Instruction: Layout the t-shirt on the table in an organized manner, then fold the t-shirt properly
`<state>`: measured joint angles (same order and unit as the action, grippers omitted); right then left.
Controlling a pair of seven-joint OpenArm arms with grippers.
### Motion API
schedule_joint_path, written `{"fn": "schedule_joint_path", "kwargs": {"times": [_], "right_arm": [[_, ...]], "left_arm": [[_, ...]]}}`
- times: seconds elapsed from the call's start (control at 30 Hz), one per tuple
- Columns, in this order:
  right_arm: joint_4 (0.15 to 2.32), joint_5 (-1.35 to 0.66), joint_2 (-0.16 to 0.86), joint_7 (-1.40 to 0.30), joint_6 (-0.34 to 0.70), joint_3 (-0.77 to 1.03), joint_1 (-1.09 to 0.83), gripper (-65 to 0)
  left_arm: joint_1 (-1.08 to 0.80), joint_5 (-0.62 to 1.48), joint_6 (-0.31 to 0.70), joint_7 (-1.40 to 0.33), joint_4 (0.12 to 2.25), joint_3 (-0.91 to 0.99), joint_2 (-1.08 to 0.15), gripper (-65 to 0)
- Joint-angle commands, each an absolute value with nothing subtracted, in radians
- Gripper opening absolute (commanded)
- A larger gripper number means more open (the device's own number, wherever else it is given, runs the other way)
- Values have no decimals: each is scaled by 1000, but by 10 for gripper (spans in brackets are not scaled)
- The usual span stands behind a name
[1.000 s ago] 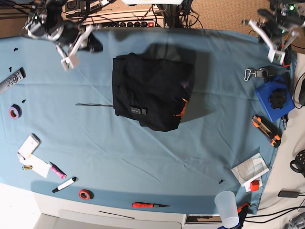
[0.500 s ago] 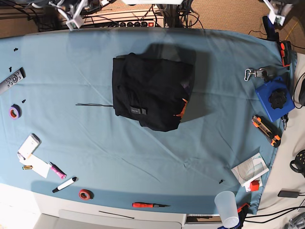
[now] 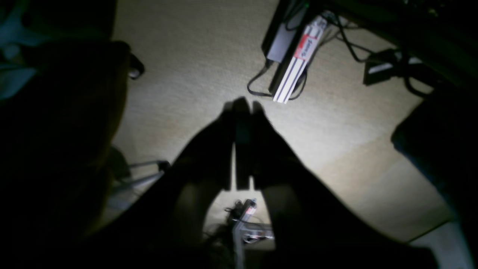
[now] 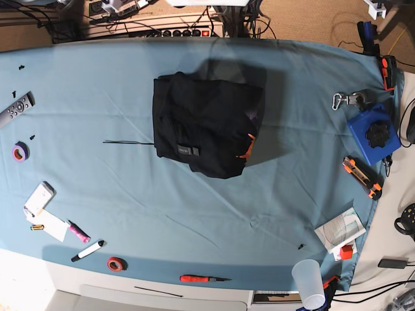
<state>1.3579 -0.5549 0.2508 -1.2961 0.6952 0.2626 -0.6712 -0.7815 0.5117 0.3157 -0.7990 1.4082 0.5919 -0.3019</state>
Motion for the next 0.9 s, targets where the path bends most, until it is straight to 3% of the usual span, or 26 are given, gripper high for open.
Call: {"fn": "schedule_joint_path", "kwargs": {"times": [0.0, 0.2, 0.53, 0.63, 0.77, 0.87], "right_arm": [[1322, -538, 273, -1302, 698, 242, -651, -650], [1057, -405, 303, -1182, 698, 55, -485, -650], [768, 23, 310, -566, 692, -243, -316, -650], [693, 127, 310, -437, 598, -328, -263, -650], [607, 208, 310, -347, 453, -417, -214, -650], [586, 210, 311, -339, 421, -454, -197, -650]], "left_arm": [[-764, 498, 319, -788, 1359, 598, -310, -650], [-581, 391, 368, -639, 984, 598, -309, -650], [-394, 112, 363, -184, 577, 598, -234, -650], [-364, 100, 357, -73, 513, 598, -197, -650], [-348, 101, 358, -61, 505, 598, -167, -650], [-348, 101, 357, -58, 510, 598, -167, -650]]}}
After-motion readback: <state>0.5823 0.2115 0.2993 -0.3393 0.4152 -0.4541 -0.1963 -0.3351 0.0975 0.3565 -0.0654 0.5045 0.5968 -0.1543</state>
